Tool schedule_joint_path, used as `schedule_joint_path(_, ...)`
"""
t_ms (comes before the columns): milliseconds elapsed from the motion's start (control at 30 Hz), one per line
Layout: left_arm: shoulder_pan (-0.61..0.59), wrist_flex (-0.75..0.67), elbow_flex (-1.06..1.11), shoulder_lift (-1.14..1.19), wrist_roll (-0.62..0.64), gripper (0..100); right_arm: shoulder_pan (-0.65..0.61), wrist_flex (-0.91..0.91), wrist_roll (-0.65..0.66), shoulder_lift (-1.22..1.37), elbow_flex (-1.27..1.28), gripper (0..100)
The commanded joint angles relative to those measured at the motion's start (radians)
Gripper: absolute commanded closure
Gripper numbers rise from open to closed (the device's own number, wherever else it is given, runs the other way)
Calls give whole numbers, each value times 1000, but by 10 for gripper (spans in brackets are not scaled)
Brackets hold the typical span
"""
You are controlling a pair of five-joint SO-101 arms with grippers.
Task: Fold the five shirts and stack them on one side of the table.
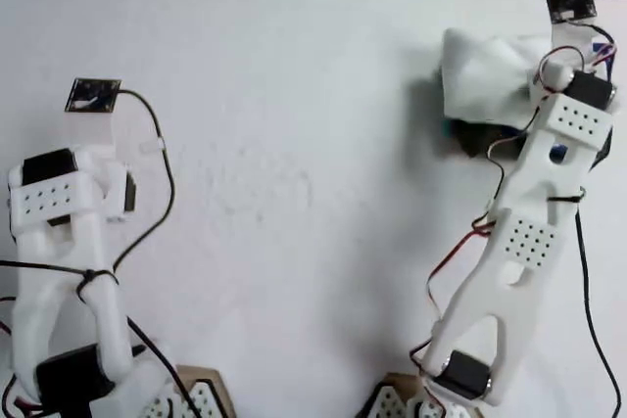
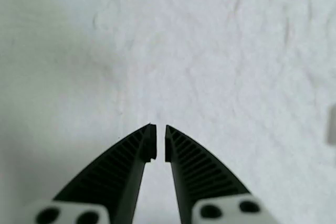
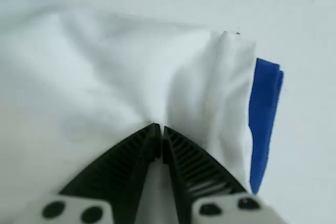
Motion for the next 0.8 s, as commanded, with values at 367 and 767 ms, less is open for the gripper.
schedule_joint_path(367,2,-6,-8,-46,0,940,67,53,2,-111,-172,980)
schedule_joint_path(767,3,-6,-5,-46,3,940,15,-246,-106,13,-163,980)
